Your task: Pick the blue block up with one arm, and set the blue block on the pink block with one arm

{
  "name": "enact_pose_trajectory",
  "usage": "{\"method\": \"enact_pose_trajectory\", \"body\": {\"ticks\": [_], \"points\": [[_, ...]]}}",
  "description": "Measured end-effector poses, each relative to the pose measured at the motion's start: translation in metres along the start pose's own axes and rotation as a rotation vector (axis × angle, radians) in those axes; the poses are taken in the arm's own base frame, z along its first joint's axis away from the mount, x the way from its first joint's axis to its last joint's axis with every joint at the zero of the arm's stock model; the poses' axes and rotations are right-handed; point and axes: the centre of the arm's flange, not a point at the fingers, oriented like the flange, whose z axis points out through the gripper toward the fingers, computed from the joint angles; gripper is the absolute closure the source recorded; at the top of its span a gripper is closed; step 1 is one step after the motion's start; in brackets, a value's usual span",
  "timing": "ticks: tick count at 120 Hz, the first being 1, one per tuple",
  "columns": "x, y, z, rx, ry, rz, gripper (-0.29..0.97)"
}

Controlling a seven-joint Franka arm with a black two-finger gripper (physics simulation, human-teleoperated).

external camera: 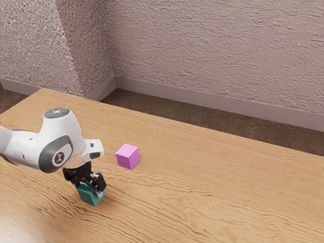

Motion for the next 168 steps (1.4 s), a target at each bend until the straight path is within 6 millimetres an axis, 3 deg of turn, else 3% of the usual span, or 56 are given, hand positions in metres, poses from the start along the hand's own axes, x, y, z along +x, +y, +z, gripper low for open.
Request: {"method": "enact_pose_trajectory", "body": {"ticks": [55,77,97,109,124,136,168], "points": [[0.007,-0.002,0.01,0.007,0.005,0.01,0.01],[0.008,-0.002,0.01,0.01,0.011,0.0,0.25],[0.01,-0.001,0.006,0.016,0.023,-0.013,0.33],[0.029,0.002,-0.022,0.037,0.09,0.016,0.35],[0.073,0.01,-0.062,0.071,0.172,0.053,0.35],[0.099,0.014,-0.072,0.089,0.189,0.066,0.35],[0.138,0.022,-0.079,0.11,0.191,0.068,0.35]]}}
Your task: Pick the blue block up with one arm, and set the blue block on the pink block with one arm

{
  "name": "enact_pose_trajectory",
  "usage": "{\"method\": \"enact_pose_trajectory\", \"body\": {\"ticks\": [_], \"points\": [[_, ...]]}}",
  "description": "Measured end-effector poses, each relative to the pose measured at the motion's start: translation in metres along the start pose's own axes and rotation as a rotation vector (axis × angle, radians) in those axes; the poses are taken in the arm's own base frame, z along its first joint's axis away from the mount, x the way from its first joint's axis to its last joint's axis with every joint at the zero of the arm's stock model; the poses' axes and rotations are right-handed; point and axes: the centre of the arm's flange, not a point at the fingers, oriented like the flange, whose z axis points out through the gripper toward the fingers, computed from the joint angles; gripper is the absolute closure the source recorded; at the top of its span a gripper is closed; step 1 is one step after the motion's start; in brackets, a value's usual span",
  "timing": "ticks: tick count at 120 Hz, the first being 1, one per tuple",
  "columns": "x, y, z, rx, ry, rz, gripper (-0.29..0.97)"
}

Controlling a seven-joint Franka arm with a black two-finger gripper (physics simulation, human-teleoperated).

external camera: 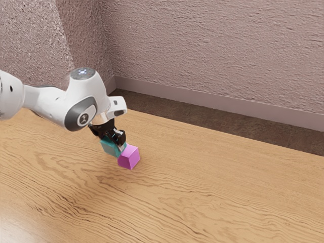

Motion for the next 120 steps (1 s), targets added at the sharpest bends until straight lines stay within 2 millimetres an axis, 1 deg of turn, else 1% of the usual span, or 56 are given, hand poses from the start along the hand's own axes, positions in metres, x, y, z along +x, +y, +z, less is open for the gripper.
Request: {"method": "enact_pose_trajectory", "body": {"ticks": [16,40,55,73,81,93,99,120], "points": [[0.016,0.005,0.006,0.002,-0.005,0.005,0.35],[0.021,0.008,0.009,0.003,-0.013,0.005,0.35],[0.029,0.007,0.011,0.004,-0.01,0.002,0.35],[0.032,0.009,0.019,0.004,-0.019,0.002,0.34],[0.036,0.014,0.019,0.001,-0.015,0.008,0.34],[0.037,0.014,0.021,-0.002,-0.016,0.007,0.34],[0.037,0.013,0.021,-0.01,-0.018,-0.002,0.28],[0.038,0.01,0.017,-0.034,-0.015,-0.019,0.14]]}}
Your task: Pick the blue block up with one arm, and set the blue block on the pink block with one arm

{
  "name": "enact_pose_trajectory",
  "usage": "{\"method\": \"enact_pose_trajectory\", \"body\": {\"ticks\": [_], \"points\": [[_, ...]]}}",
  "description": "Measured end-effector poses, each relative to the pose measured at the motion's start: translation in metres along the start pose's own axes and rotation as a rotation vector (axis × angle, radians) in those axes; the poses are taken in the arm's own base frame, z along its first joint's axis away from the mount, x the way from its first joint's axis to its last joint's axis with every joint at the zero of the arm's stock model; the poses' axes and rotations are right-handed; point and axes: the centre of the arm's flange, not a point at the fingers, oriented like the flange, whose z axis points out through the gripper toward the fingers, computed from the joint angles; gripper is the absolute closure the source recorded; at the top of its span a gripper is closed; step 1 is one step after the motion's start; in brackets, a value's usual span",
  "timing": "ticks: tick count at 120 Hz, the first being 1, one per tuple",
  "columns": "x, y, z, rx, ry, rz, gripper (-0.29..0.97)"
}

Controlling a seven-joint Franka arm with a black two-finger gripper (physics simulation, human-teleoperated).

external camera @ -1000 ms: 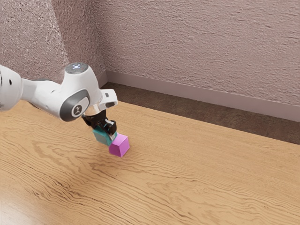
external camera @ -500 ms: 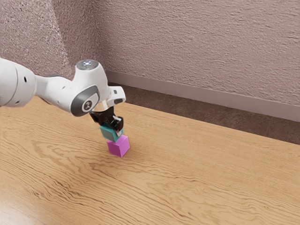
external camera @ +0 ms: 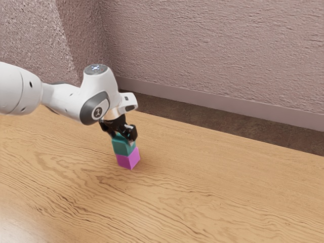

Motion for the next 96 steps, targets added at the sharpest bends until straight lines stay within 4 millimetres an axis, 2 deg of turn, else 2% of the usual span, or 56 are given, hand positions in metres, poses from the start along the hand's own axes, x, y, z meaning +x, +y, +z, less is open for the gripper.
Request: {"method": "enact_pose_trajectory", "body": {"ticks": [5,9,17,29,38,44,53,96], "points": [[0.001,0.0,-0.009,-0.003,0.014,0.002,0.12],[0.003,0.002,-0.027,-0.006,0.04,0.005,0.1],[0.005,0.01,-0.088,-0.016,0.123,0.021,0.07],[0.005,0.016,-0.189,-0.032,0.242,0.032,0.05],[0.01,0.007,-0.251,-0.029,0.256,0.019,0.03],[0.006,-0.005,-0.275,-0.022,0.226,-0.001,0.03],[-0.005,-0.014,-0.283,-0.015,0.148,-0.013,0.02],[-0.038,-0.011,-0.254,-0.022,-0.104,-0.007,0.0]]}}
